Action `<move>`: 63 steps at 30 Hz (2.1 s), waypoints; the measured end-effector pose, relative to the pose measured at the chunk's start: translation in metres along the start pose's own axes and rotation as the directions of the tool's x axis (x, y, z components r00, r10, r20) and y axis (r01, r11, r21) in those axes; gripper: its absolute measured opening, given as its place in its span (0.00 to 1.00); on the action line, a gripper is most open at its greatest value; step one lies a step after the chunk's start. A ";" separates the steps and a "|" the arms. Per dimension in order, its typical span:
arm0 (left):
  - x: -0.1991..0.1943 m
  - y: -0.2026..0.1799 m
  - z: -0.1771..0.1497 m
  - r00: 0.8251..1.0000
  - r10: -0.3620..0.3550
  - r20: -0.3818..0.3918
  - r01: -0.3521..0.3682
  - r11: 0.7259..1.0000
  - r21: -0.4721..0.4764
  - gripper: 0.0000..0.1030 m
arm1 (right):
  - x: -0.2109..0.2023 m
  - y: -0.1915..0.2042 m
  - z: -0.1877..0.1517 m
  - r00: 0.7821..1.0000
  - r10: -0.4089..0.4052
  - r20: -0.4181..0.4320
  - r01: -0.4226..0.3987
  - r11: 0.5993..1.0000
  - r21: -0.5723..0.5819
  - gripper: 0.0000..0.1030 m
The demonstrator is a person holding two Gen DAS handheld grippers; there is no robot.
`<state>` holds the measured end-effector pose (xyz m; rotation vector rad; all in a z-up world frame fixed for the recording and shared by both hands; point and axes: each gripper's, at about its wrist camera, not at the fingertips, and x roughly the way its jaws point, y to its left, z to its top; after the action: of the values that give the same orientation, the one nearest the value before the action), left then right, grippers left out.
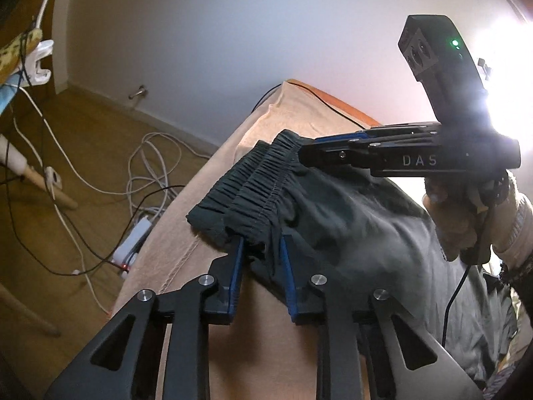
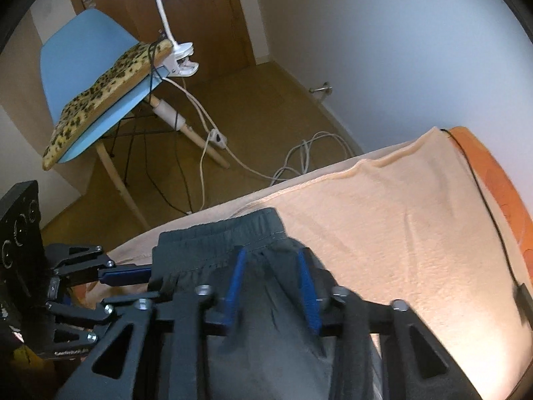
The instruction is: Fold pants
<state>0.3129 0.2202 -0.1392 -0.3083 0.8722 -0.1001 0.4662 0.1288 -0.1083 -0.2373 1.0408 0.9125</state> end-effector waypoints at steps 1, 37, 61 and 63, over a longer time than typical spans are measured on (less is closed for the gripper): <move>0.000 0.001 0.000 1.000 0.002 0.002 -0.002 1.000 -0.001 0.14 | 0.000 0.002 -0.001 1.000 -0.002 0.000 0.002 1.000 -0.013 0.15; 0.012 0.029 0.015 0.999 -0.040 0.016 0.043 0.964 -0.263 0.47 | 0.027 -0.005 -0.001 0.999 -0.045 0.021 0.045 0.999 0.024 0.03; -0.010 -0.034 0.011 0.975 0.055 0.213 -0.068 0.996 0.053 0.16 | -0.038 -0.028 0.010 0.989 0.132 0.072 -0.149 0.929 0.338 0.53; -0.012 -0.041 0.009 0.973 0.052 0.223 -0.074 0.993 0.088 0.16 | -0.034 -0.027 0.016 0.986 0.161 0.042 -0.165 0.911 0.378 0.53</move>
<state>0.3138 0.1853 -0.1127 -0.1968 0.6540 -0.0475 0.4903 0.1025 -0.0784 0.1831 1.2186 0.8391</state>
